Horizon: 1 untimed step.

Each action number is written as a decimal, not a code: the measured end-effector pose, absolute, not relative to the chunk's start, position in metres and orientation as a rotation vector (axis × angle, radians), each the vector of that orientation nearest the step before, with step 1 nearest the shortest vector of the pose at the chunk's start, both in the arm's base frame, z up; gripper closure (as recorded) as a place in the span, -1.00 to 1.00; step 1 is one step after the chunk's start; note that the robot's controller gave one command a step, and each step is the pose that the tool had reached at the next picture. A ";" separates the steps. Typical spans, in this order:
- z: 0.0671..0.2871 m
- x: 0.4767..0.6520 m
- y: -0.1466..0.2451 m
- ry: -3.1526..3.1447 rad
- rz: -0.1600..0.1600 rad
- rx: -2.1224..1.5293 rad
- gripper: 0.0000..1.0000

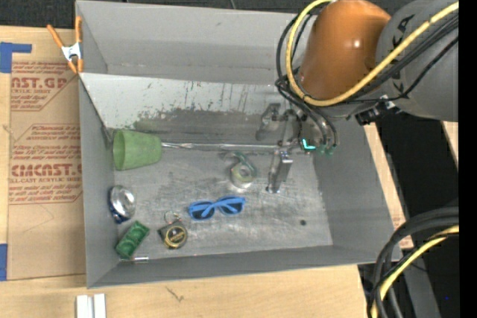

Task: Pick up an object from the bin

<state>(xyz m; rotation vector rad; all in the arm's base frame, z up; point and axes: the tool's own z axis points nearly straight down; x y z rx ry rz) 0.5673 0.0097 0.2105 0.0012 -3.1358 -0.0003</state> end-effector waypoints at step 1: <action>0.073 0.513 0.040 -3.029 0.002 0.877 -1.00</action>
Offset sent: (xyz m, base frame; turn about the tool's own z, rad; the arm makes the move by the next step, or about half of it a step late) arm -0.0576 0.0292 -0.1405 -0.5640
